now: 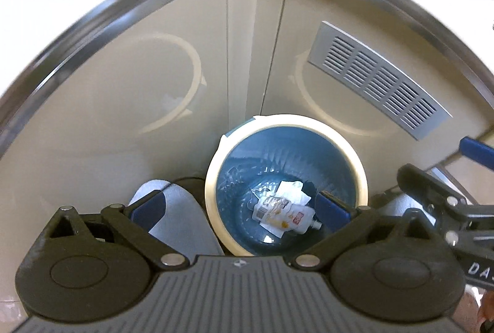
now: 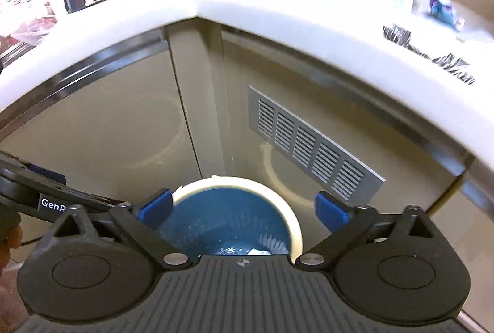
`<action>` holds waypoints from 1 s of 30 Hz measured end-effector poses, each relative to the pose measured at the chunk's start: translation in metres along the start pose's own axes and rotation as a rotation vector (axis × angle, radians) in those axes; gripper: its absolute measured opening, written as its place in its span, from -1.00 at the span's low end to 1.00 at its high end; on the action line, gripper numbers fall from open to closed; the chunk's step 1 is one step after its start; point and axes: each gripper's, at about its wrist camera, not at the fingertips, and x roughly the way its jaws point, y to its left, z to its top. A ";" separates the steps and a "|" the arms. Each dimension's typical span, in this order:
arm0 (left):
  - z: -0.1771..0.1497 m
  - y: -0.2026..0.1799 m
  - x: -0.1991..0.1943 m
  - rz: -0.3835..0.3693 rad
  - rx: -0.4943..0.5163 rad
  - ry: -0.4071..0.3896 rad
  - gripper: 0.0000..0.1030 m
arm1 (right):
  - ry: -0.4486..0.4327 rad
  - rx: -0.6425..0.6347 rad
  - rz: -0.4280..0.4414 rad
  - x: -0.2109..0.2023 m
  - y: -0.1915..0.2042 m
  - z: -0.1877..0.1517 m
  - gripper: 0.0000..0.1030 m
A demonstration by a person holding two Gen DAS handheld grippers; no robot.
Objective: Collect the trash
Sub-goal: 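Raise both tools from the bin back toward the counter mat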
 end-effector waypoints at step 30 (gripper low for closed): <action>-0.015 -0.015 -0.041 0.028 0.082 -0.140 0.99 | -0.112 -0.012 -0.023 -0.037 0.005 -0.020 1.00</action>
